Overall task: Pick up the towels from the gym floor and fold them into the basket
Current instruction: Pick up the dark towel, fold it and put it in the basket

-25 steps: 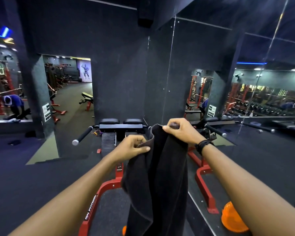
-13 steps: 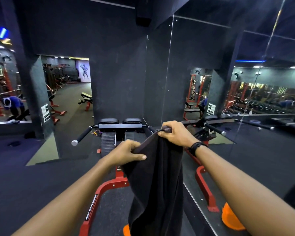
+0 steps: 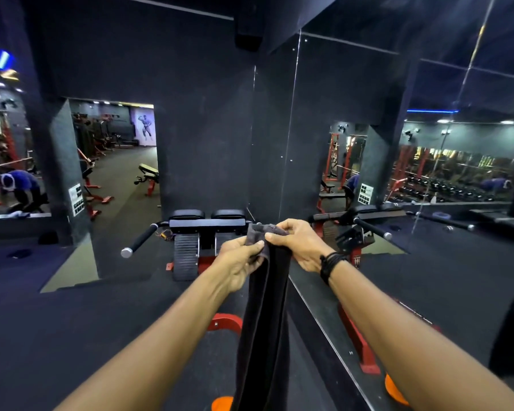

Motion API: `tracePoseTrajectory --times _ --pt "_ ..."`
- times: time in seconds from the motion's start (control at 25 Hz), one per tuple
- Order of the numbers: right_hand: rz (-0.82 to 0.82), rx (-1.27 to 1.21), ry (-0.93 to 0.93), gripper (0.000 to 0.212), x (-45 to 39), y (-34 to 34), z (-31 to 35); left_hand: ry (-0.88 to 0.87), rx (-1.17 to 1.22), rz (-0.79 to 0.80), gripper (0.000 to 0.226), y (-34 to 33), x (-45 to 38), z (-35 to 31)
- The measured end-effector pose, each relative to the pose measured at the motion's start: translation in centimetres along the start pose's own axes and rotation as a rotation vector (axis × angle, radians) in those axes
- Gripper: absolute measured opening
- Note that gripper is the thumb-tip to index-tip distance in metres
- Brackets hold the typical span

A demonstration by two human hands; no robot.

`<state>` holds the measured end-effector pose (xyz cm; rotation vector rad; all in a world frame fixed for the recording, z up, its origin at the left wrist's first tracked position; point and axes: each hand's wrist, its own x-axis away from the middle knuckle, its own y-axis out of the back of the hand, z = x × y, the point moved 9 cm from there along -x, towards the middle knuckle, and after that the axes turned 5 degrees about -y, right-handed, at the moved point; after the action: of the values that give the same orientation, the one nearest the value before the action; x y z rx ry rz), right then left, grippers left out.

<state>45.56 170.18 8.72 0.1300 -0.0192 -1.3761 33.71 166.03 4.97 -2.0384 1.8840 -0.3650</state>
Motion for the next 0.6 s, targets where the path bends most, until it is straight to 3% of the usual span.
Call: tracePoseTrajectory --times 0.24,0.44,0.6 --pt "-0.345 0.245 0.217 0.027 0.7 2.7 1.5 -0.061 0.131 -0.146 0.016 0.3 0.1 -0.2" --pt "-0.248 0.449 0.355 0.007 2.3 0.6 3.1 -0.082 0.155 -0.193 0.014 0.3 0.3 0.0" --pt "-0.224 0.553 0.345 0.010 2.3 -0.3 2.4 -0.131 0.159 -0.263 0.017 1.3 0.2 0.4"
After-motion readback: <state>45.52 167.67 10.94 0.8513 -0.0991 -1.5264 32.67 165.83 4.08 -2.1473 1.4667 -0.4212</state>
